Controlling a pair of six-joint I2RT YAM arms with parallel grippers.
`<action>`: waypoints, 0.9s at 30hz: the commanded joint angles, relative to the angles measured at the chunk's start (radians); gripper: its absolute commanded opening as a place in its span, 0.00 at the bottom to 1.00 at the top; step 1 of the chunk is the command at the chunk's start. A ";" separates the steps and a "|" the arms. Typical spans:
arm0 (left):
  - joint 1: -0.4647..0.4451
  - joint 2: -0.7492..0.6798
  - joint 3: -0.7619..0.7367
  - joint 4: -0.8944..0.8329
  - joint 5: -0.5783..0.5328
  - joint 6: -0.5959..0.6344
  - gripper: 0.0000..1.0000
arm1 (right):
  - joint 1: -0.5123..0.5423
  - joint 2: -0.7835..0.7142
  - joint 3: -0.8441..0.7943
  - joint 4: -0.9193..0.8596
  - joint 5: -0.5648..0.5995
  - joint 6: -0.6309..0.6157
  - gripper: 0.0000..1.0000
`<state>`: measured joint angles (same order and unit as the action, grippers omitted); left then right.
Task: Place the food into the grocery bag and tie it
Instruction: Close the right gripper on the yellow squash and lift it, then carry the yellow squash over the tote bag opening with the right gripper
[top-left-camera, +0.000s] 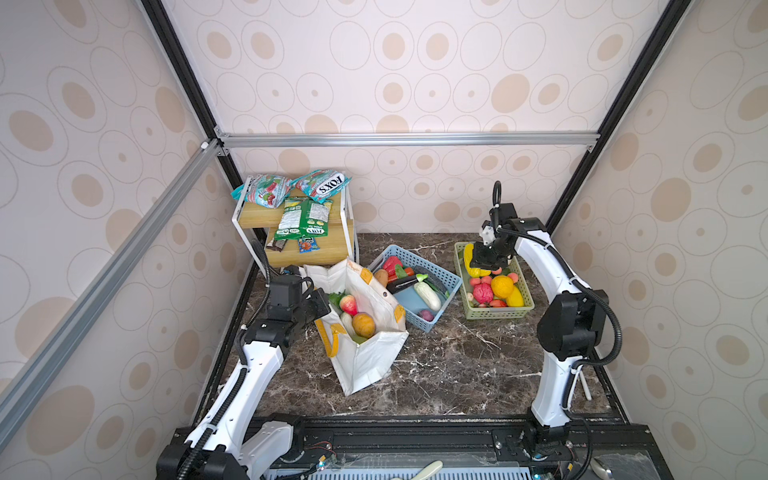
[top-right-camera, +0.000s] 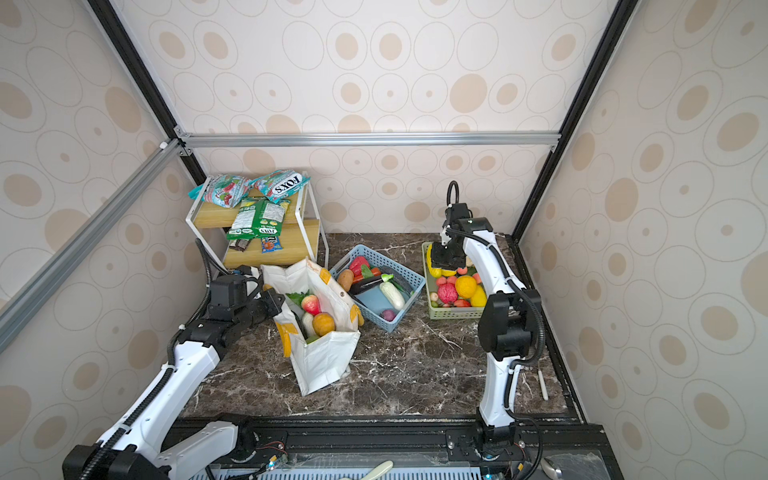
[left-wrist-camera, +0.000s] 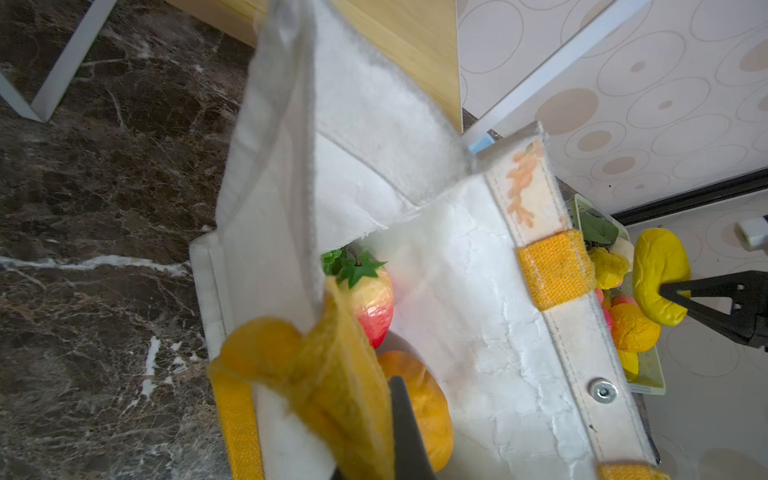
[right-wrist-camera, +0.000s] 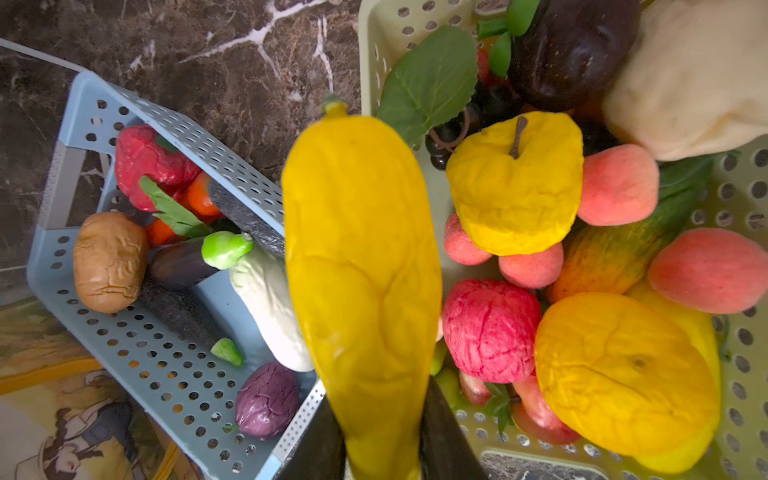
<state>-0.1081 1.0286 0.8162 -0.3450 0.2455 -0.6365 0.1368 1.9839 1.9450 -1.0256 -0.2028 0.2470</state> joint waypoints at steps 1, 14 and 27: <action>0.007 -0.009 0.038 0.026 0.012 0.028 0.00 | 0.013 -0.067 -0.030 -0.009 -0.028 0.015 0.29; 0.007 -0.018 0.042 0.030 0.016 0.031 0.00 | 0.058 -0.138 0.017 -0.019 -0.069 0.034 0.29; 0.007 -0.027 0.051 0.023 0.020 0.034 0.00 | 0.183 -0.180 0.080 -0.026 -0.079 0.068 0.28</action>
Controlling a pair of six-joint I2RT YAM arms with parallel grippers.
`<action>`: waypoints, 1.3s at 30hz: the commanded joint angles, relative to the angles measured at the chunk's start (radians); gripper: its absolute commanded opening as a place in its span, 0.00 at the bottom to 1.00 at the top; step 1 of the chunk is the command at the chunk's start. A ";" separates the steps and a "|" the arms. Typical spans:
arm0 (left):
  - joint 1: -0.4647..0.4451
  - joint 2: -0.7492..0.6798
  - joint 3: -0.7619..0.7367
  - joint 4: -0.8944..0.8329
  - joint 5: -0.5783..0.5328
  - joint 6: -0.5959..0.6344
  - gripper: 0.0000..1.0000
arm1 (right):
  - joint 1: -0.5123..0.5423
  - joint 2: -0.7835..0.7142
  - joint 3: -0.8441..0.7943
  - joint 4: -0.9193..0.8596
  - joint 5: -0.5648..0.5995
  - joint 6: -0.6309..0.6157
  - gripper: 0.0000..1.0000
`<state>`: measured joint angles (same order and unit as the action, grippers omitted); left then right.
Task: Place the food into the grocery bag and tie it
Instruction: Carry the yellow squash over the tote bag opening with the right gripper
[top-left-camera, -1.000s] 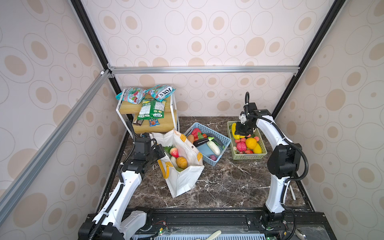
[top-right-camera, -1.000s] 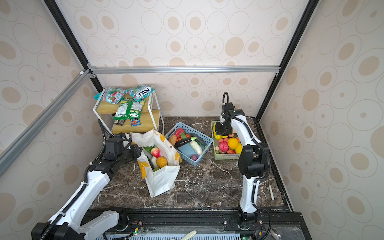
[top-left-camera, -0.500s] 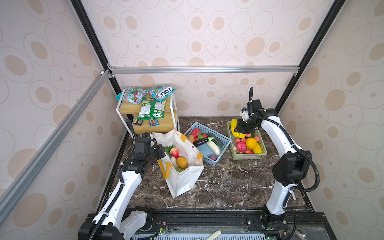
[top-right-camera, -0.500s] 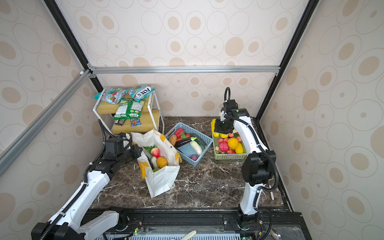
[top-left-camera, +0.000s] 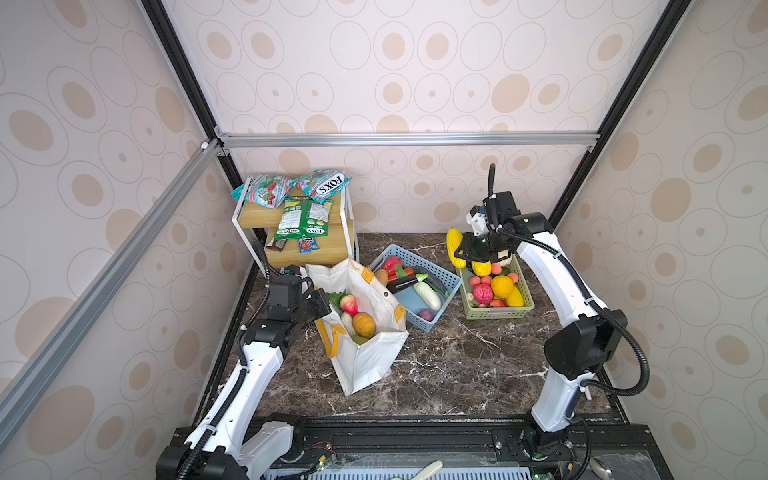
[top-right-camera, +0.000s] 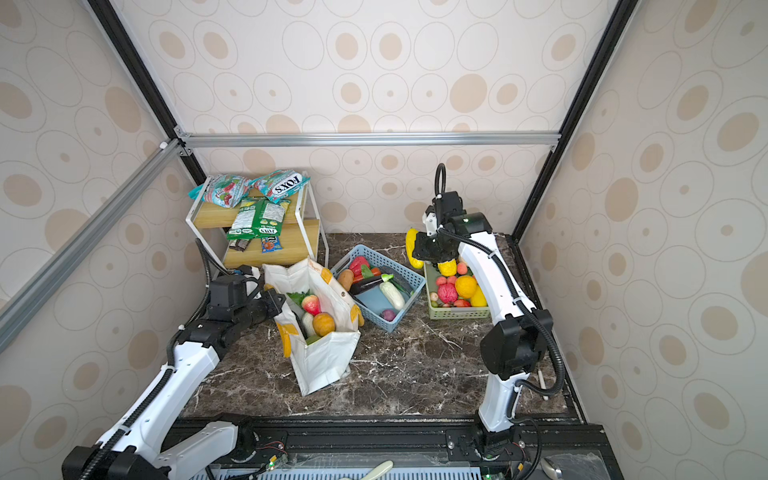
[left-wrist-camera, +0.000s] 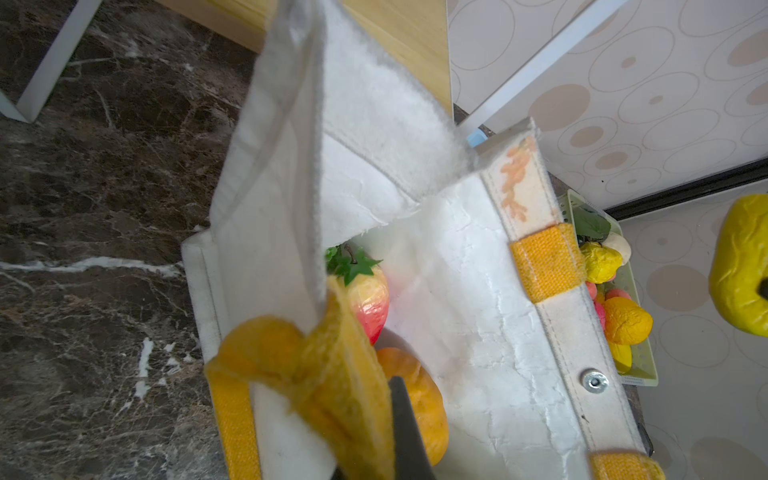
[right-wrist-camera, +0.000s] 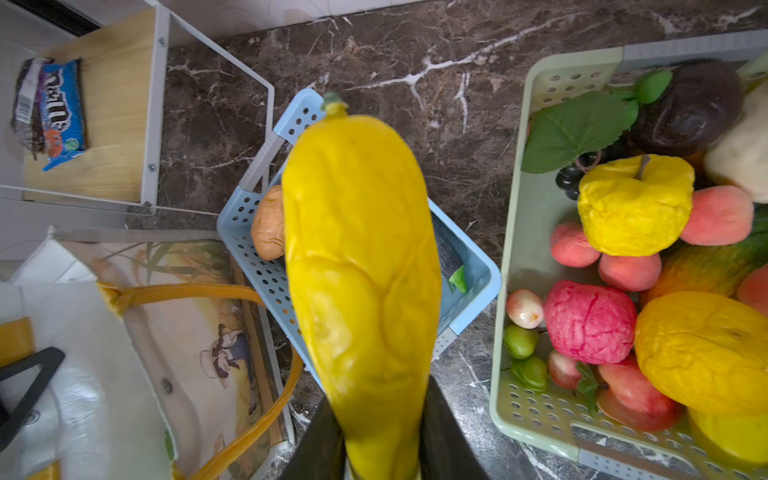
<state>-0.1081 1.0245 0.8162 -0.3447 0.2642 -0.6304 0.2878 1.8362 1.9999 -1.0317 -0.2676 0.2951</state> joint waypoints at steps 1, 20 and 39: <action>0.007 -0.024 0.053 0.022 0.002 0.028 0.00 | 0.047 -0.034 0.025 -0.017 -0.016 0.024 0.29; 0.007 -0.024 0.064 0.007 0.023 0.041 0.00 | 0.300 -0.017 0.057 0.037 -0.049 0.123 0.29; 0.007 -0.010 0.099 -0.026 0.016 0.052 0.00 | 0.462 0.066 0.069 0.102 -0.110 0.144 0.29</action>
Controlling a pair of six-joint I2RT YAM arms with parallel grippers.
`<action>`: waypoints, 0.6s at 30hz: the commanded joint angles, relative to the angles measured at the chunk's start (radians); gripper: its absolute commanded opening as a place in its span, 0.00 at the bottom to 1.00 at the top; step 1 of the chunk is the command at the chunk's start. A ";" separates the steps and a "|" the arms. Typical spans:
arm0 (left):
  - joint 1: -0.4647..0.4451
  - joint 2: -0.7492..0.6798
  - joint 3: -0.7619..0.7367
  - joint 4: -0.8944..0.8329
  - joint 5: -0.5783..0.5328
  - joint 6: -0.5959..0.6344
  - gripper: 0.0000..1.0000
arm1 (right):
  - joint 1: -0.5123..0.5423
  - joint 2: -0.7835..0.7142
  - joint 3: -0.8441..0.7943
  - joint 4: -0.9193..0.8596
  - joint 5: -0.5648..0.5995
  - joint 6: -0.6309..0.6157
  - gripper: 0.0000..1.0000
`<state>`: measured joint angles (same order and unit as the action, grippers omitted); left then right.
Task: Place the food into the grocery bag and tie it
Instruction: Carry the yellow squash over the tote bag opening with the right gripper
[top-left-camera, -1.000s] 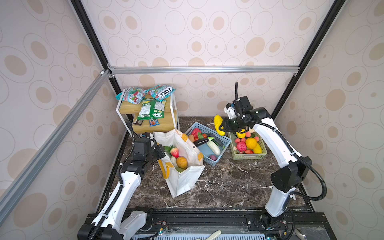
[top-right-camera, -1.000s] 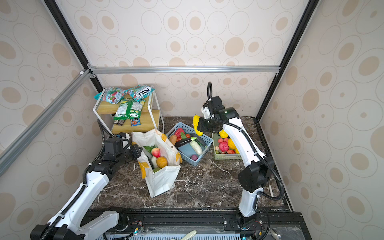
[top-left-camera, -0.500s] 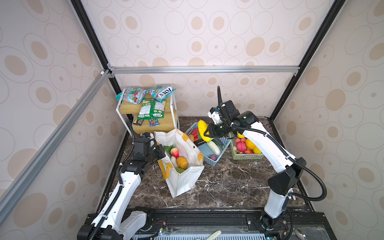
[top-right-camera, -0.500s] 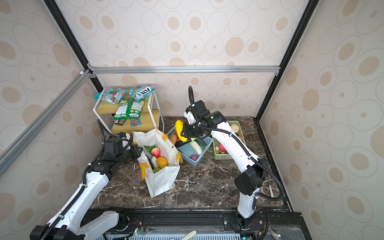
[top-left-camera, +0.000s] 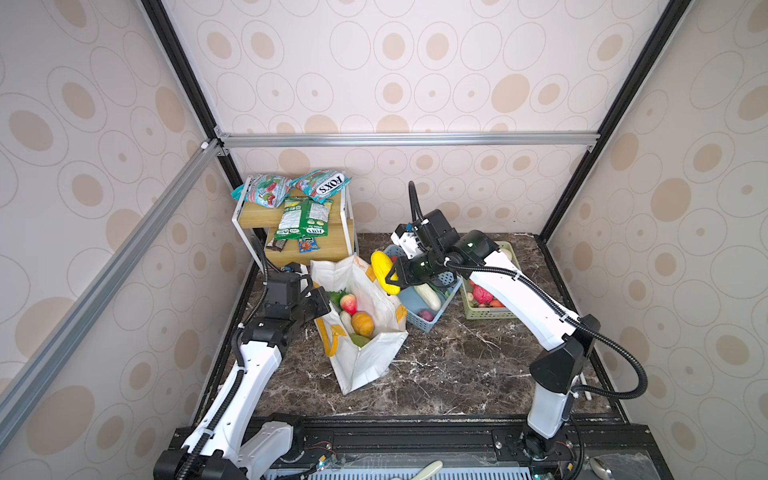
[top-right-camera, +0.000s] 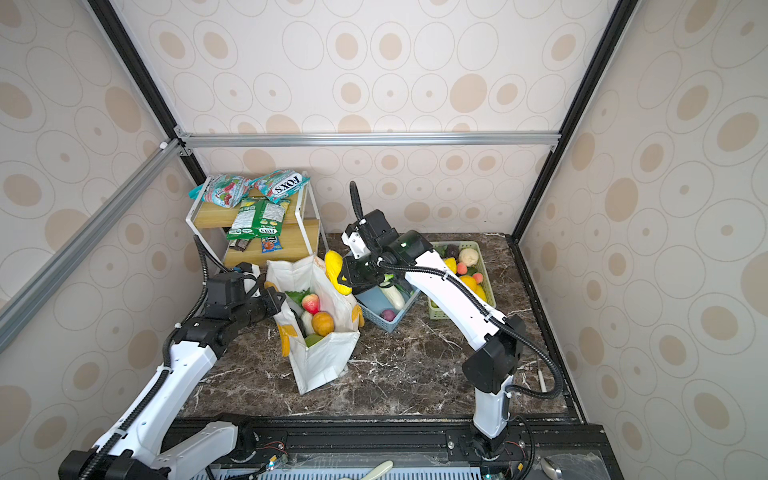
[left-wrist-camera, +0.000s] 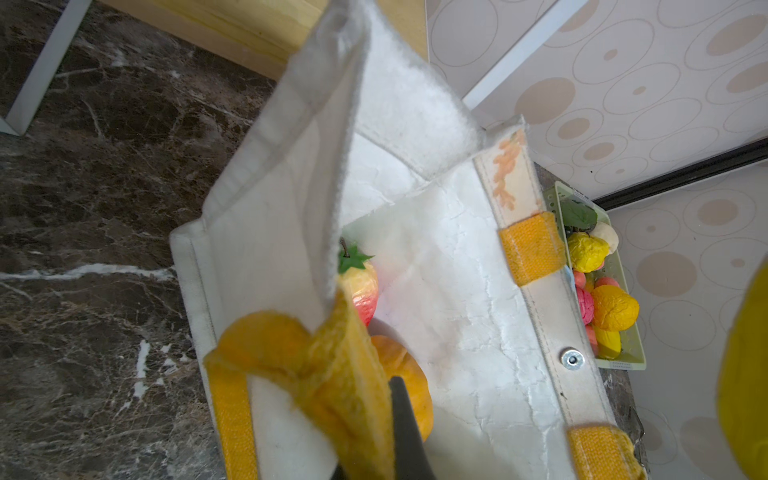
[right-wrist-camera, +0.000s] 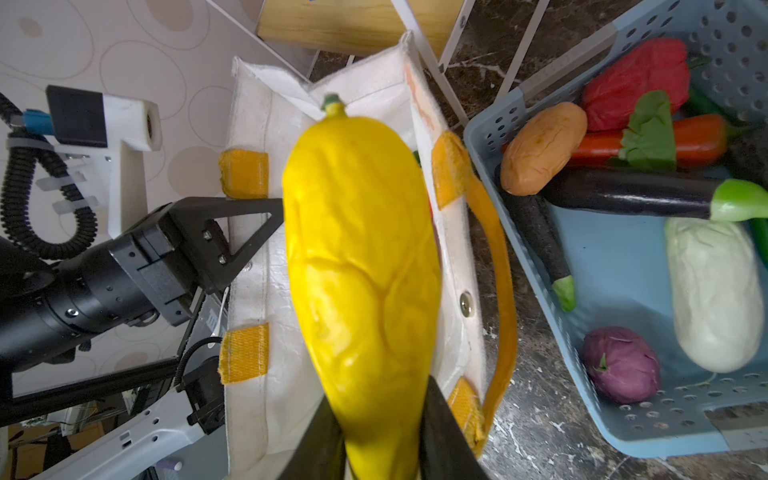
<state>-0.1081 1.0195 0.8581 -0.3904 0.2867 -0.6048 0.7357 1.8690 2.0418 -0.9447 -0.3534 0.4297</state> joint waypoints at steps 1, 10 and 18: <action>0.006 -0.006 0.058 0.020 -0.006 0.027 0.00 | 0.020 0.042 0.029 0.017 -0.029 0.009 0.29; 0.007 0.008 0.064 0.024 -0.010 0.032 0.00 | 0.068 0.128 0.059 0.026 -0.052 0.007 0.29; 0.007 0.011 0.060 0.035 -0.009 0.029 0.00 | 0.103 0.190 0.067 0.027 -0.066 -0.001 0.29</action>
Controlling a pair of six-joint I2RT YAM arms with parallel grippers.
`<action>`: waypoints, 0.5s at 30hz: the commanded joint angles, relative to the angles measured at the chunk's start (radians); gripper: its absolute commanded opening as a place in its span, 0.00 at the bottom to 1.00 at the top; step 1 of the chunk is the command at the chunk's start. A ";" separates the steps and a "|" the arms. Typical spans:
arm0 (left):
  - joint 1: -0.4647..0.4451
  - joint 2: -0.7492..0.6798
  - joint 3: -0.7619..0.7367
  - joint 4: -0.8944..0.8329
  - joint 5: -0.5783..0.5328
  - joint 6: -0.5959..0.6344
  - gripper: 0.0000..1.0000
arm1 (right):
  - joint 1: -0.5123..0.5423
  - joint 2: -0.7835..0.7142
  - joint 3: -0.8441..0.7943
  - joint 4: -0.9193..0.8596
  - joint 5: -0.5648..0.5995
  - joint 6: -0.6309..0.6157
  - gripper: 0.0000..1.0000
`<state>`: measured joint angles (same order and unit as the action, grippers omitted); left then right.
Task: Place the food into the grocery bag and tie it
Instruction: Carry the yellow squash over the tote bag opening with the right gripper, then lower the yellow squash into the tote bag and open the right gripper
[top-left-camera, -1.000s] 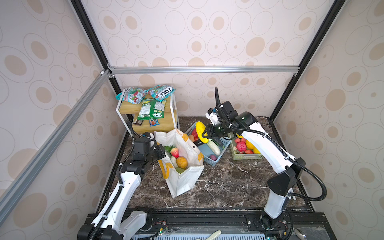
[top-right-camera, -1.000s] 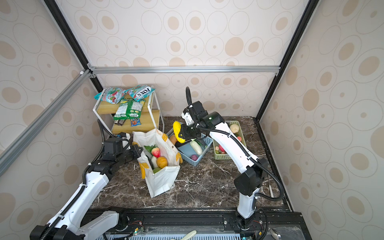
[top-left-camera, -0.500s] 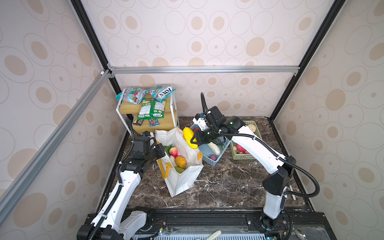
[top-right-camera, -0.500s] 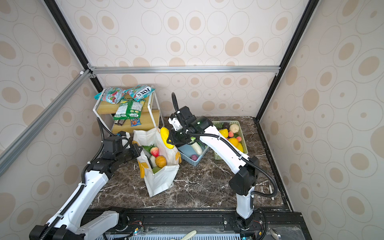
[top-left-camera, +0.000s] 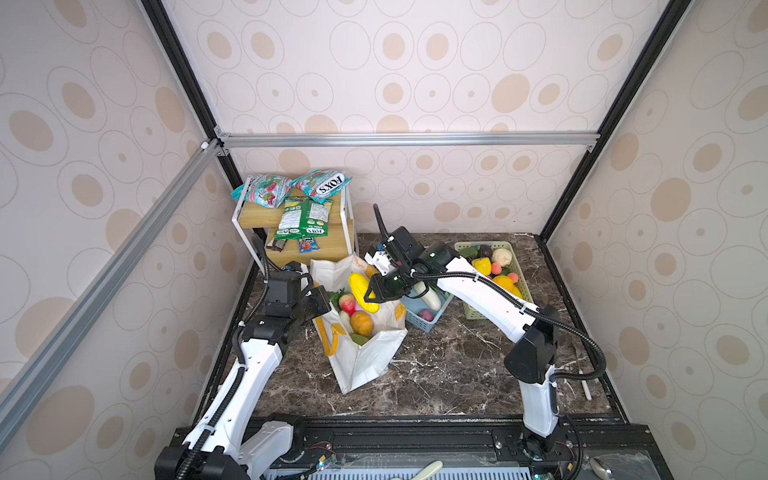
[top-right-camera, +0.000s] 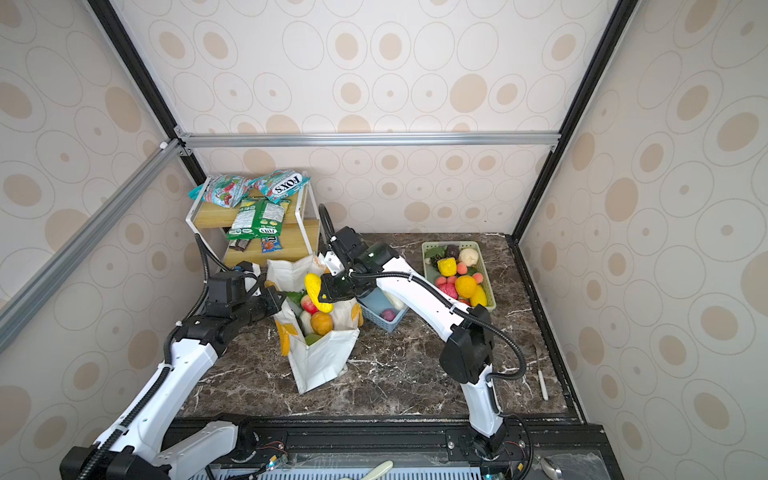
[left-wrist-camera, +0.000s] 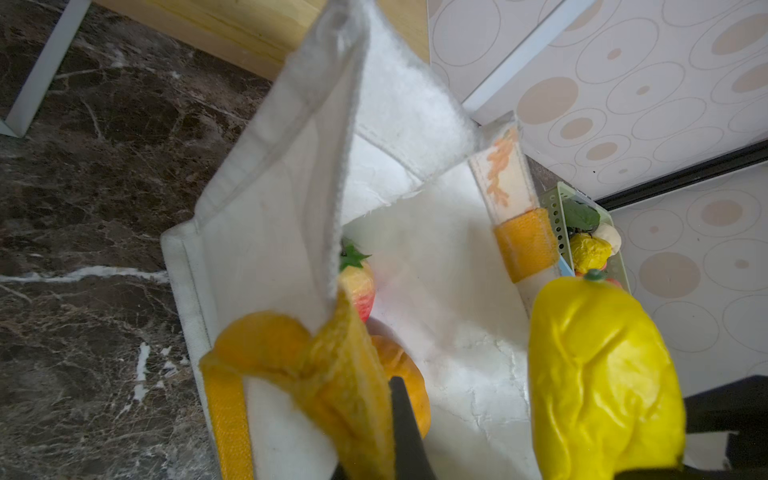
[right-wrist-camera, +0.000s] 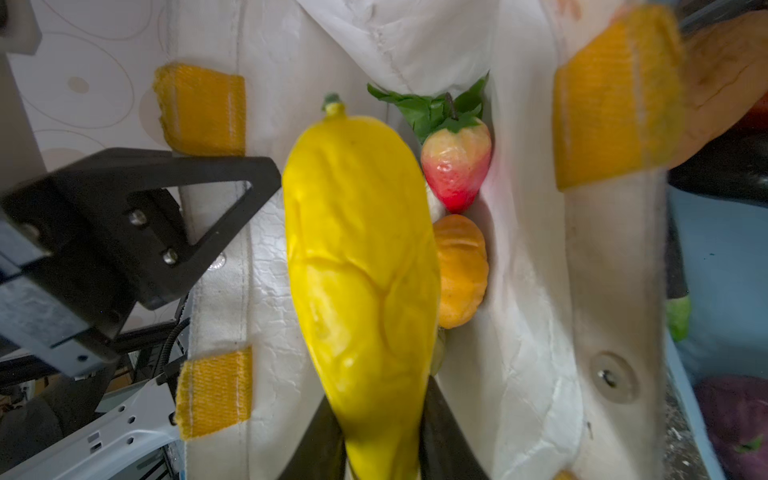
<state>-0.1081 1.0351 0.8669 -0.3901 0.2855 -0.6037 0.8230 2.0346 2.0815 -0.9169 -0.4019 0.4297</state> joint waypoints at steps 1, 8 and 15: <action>0.007 -0.004 0.050 0.036 -0.008 0.027 0.00 | 0.017 0.033 0.030 -0.002 -0.021 -0.004 0.29; 0.007 0.000 0.061 0.037 -0.008 0.027 0.00 | 0.035 0.079 0.038 -0.008 -0.023 -0.022 0.29; 0.007 0.002 0.063 0.038 -0.008 0.027 0.00 | 0.051 0.125 0.046 -0.015 -0.011 -0.037 0.28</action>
<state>-0.1081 1.0401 0.8715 -0.3901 0.2859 -0.6037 0.8627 2.1330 2.0930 -0.9161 -0.4152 0.4141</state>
